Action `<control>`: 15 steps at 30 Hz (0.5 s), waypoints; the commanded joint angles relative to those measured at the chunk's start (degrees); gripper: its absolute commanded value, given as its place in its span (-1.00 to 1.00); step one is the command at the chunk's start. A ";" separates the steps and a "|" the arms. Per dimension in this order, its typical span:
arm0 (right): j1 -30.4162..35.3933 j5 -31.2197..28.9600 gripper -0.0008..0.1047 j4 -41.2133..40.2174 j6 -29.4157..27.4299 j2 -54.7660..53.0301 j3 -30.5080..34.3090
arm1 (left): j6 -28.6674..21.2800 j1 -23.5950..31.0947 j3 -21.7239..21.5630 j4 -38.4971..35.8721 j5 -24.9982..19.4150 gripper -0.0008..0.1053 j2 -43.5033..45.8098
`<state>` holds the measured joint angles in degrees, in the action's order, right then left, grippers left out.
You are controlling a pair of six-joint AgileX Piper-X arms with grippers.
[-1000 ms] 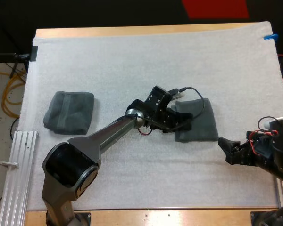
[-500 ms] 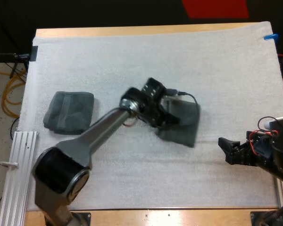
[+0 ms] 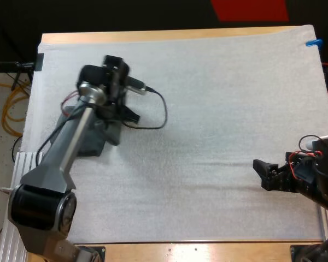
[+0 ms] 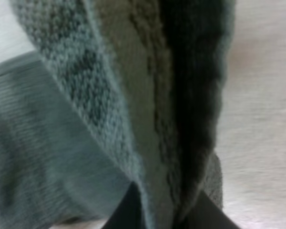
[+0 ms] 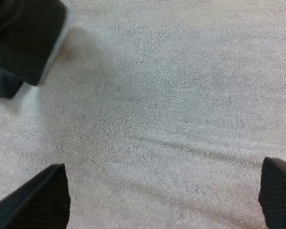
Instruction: Pick towel from pile fold and stack
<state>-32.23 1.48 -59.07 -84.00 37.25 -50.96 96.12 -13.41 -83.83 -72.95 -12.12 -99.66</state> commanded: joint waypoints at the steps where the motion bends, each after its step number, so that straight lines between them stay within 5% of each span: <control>1: -0.04 -0.42 0.49 0.06 -0.69 -0.12 -0.04 | -0.63 1.03 -0.36 -1.40 -1.07 -0.99 0.64; 15: -0.04 -0.42 0.49 0.17 -0.69 -0.12 -0.04 | -1.34 11.91 -0.36 -4.85 -1.39 -0.99 1.63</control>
<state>-32.23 1.48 -59.07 -84.00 37.25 -50.96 95.11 -1.33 -83.90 -77.63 -12.70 -98.91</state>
